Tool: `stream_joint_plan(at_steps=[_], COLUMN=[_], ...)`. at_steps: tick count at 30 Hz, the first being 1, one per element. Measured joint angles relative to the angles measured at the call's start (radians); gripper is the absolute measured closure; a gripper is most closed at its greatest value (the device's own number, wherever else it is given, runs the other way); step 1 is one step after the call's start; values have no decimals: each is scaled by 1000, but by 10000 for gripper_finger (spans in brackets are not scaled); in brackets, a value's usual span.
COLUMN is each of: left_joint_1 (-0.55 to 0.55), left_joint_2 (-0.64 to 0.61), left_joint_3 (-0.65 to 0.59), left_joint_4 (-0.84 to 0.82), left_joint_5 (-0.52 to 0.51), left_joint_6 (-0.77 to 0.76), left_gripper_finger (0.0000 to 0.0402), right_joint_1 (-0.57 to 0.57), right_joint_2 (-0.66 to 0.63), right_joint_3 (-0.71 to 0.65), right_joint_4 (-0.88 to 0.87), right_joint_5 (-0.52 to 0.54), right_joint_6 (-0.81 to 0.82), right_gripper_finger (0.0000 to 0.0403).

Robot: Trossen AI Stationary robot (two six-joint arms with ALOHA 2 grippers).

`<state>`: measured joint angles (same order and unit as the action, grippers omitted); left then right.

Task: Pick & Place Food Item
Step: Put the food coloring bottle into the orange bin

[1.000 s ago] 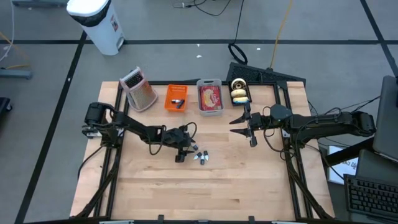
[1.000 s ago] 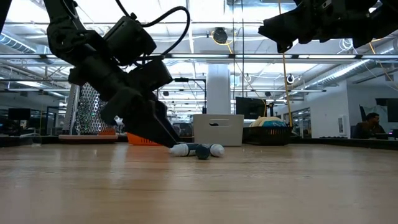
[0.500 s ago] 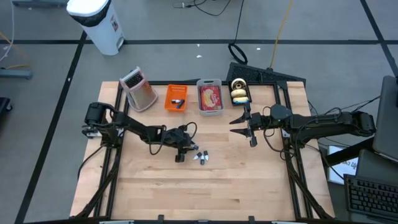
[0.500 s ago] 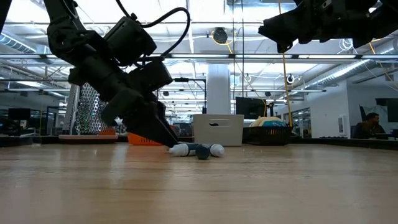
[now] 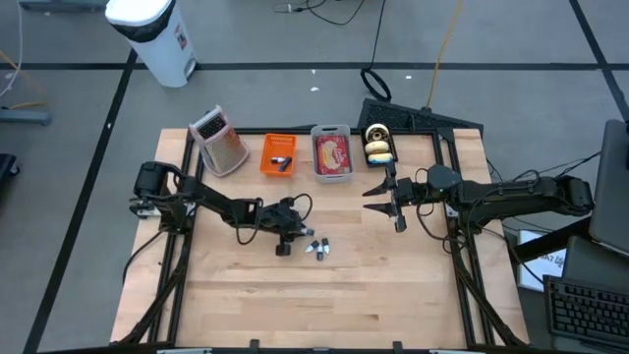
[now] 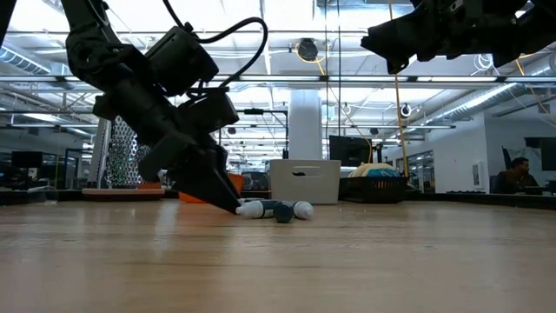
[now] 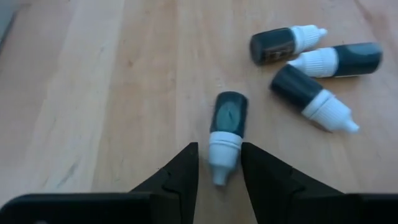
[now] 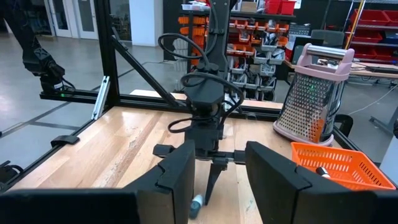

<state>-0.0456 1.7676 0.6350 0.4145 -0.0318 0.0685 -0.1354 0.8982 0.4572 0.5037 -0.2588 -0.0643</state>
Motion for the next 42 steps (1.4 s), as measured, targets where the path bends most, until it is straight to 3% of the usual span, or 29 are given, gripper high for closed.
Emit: stream_joint_plan(at_steps=[7, 14, 25, 31, 42], left_joint_1=[0, 0, 1, 38, 184], left_joint_2=[0, 0, -22, -160, -545], left_joint_3=[0, 0, 0, 1, 1], left_joint_4=[0, -2, 64, 49, -330], left_joint_5=[-14, -12, -23, -63, -379], left_joint_6=[-2, 2, -20, -88, -133], left_gripper_finger=[292, 366, 364, 366, 366], right_joint_1=[0, 0, 0, 0, 0], right_joint_2=[0, 0, 0, 0, 0], right_joint_3=[0, 0, 0, 0, 0], right_joint_4=[0, 0, -1, -15, -16], right_joint_5=[0, 0, 0, -1, 0], right_joint_6=[0, 0, 19, 11, 5], right_gripper_finger=[273, 273, 273, 273, 273])
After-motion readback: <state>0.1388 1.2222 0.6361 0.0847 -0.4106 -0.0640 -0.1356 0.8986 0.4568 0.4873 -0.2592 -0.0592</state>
